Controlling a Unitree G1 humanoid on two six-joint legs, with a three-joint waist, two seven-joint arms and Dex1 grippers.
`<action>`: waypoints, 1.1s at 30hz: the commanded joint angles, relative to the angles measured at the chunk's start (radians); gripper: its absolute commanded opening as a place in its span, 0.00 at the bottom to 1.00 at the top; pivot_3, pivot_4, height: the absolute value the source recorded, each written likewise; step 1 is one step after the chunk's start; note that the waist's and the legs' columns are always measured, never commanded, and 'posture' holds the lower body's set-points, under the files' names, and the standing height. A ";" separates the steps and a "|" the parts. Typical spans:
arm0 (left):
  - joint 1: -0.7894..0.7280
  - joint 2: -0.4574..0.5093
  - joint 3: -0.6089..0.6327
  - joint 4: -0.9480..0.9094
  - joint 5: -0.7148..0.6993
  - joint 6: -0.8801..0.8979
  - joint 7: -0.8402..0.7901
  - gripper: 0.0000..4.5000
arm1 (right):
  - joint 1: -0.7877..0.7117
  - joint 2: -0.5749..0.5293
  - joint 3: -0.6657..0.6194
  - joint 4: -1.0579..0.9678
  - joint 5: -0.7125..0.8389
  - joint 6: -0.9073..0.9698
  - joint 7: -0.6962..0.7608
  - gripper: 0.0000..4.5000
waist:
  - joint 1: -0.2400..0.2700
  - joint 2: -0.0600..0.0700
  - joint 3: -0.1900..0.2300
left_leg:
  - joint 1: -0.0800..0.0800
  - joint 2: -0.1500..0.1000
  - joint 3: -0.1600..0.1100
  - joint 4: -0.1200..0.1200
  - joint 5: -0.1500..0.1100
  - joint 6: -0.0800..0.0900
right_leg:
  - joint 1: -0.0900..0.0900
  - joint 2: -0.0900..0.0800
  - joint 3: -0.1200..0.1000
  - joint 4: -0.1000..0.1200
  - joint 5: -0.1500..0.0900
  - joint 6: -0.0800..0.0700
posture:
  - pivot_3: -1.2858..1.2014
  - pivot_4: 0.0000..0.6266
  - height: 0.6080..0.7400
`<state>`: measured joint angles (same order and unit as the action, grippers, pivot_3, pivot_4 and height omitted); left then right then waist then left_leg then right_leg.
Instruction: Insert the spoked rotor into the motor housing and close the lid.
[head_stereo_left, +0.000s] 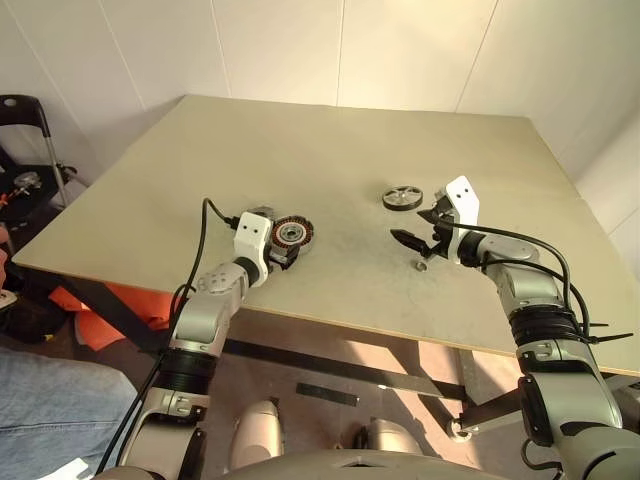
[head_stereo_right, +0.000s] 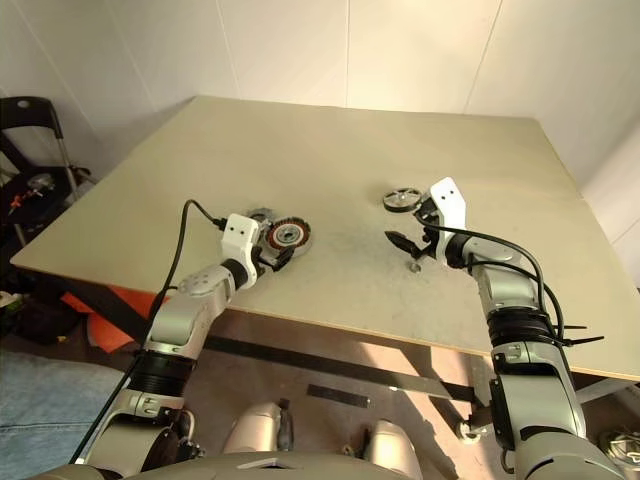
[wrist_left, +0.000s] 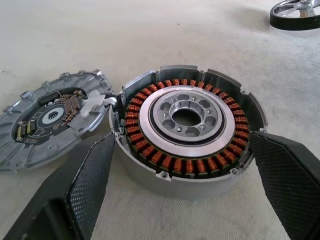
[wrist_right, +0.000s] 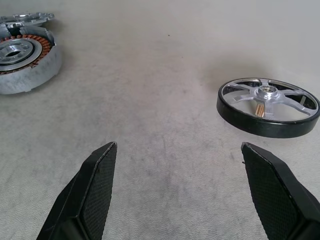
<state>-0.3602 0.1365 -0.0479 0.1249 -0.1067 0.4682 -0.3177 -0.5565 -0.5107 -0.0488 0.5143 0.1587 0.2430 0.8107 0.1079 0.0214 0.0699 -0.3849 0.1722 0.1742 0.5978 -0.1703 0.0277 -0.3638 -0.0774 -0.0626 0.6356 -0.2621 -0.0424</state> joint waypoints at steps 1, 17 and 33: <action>-0.023 -0.002 -0.018 0.113 0.042 -0.026 0.031 1.00 | -0.024 -0.010 -0.011 -0.041 0.011 -0.004 0.000 1.00 | 0.000 0.000 0.000 | 0.001 0.000 0.000 0.000 0.000 0.000 | 0.000 0.000 0.000 0.000 0.000 0.000 | 0.52 0.00 1.00; -0.224 -0.095 -0.086 0.497 0.081 -0.206 -0.049 1.00 | -0.040 -0.011 -0.013 -0.035 0.009 -0.005 -0.008 1.00 | 0.002 0.008 0.000 | 0.025 -0.005 0.000 -0.027 -0.001 0.001 | 0.034 -0.015 -0.027 -0.057 -0.002 0.007 | 0.52 0.00 1.00; -0.164 -0.078 0.066 -0.027 -0.194 -0.080 -0.168 1.00 | -0.036 0.001 0.008 -0.067 0.011 0.006 0.010 1.00 | 0.039 -0.007 -0.008 | -0.038 -0.015 0.000 -0.001 0.009 0.018 | -0.029 -0.028 0.001 0.017 -0.014 0.015 | 0.52 0.00 1.00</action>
<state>-0.5271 0.0554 -0.0011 0.1854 -0.2572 0.3619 -0.4795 -0.5687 -0.5096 -0.0453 0.4946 0.1593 0.2531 0.8089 0.1469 0.0149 0.0623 -0.4229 0.1569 0.1748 0.5970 -0.1626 0.0478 -0.3920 -0.1054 -0.0620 0.6514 -0.2762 -0.0275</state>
